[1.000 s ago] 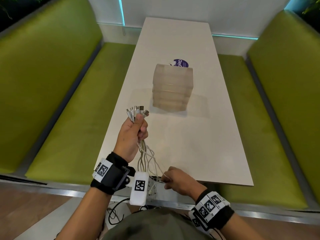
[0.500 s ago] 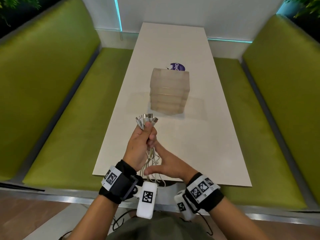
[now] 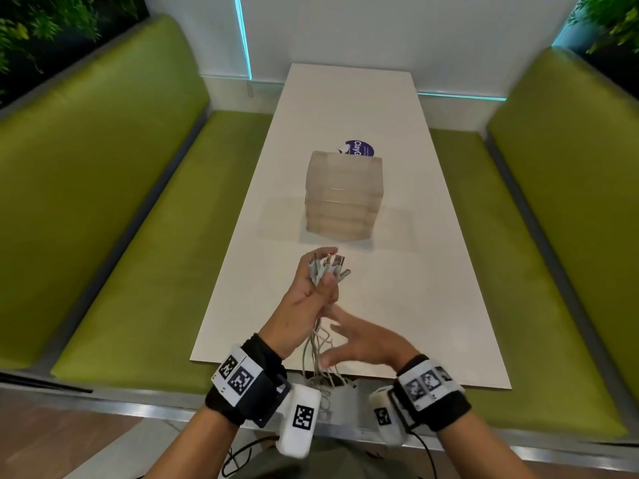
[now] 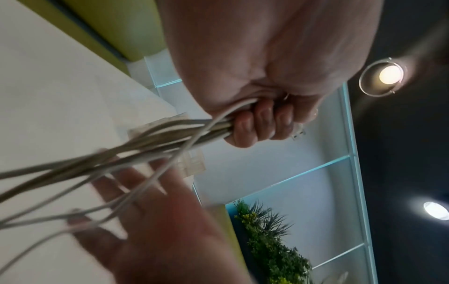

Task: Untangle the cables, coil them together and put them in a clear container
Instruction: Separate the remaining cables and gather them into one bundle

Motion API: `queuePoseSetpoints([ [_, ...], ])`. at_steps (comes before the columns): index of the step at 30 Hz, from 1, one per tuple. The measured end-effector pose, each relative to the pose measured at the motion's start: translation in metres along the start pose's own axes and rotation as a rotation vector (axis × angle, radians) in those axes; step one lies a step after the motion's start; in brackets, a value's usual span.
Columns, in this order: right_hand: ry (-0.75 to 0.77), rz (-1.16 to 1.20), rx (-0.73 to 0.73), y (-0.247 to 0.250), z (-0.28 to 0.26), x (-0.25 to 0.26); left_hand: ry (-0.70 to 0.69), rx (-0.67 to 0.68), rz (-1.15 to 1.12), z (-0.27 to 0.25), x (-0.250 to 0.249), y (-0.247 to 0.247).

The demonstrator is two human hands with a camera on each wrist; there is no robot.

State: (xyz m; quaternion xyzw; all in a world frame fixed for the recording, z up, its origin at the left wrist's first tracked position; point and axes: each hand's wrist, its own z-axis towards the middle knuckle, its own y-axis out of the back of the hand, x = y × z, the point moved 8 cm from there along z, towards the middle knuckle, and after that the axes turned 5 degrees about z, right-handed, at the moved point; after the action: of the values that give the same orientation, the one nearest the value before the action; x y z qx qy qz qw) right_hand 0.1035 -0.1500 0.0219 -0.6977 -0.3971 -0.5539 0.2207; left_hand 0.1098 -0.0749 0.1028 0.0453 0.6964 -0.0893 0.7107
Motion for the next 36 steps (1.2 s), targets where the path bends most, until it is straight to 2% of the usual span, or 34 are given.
queuePoseSetpoints([
  [2, 0.118, 0.234, -0.050, 0.017, -0.016, 0.030, -0.015, 0.024, 0.020, 0.000, -0.001, -0.001],
  [5, 0.200, 0.342, -0.212, 0.029, -0.021, 0.060, 0.018, 0.019, -0.058, 0.005, 0.006, -0.007],
  [9, 0.304, 0.352, -0.501, 0.033, -0.016, 0.075, 0.029, -0.054, -0.128, 0.011, 0.010, -0.011],
  [12, 0.345, 0.344, -0.582, 0.033, -0.014, 0.074, 0.018, -0.092, -0.137, 0.013, 0.009, -0.009],
  [17, 0.336, 0.168, -0.669, 0.035, -0.013, 0.076, 0.022, -0.122, -0.263, 0.017, 0.017, -0.004],
  [22, 0.261, 0.197, -0.596, 0.044, 0.001, 0.072, 0.077, -0.118, -0.119, 0.016, 0.045, 0.011],
  [25, 0.245, 0.281, -0.533, 0.045, 0.000, 0.072, 0.103, -0.039, -0.021, 0.010, 0.051, 0.007],
  [30, 0.292, 0.258, -0.498, 0.055, -0.011, 0.079, 0.145, 0.141, 0.102, 0.003, 0.050, -0.008],
  [33, 0.258, 0.280, -0.442, 0.056, -0.015, 0.079, 0.118, 0.219, 0.174, 0.003, 0.050, -0.010],
  [36, 0.287, 0.448, -0.355, 0.046, -0.017, 0.085, 0.121, 0.269, 0.238, 0.001, 0.057, -0.011],
])
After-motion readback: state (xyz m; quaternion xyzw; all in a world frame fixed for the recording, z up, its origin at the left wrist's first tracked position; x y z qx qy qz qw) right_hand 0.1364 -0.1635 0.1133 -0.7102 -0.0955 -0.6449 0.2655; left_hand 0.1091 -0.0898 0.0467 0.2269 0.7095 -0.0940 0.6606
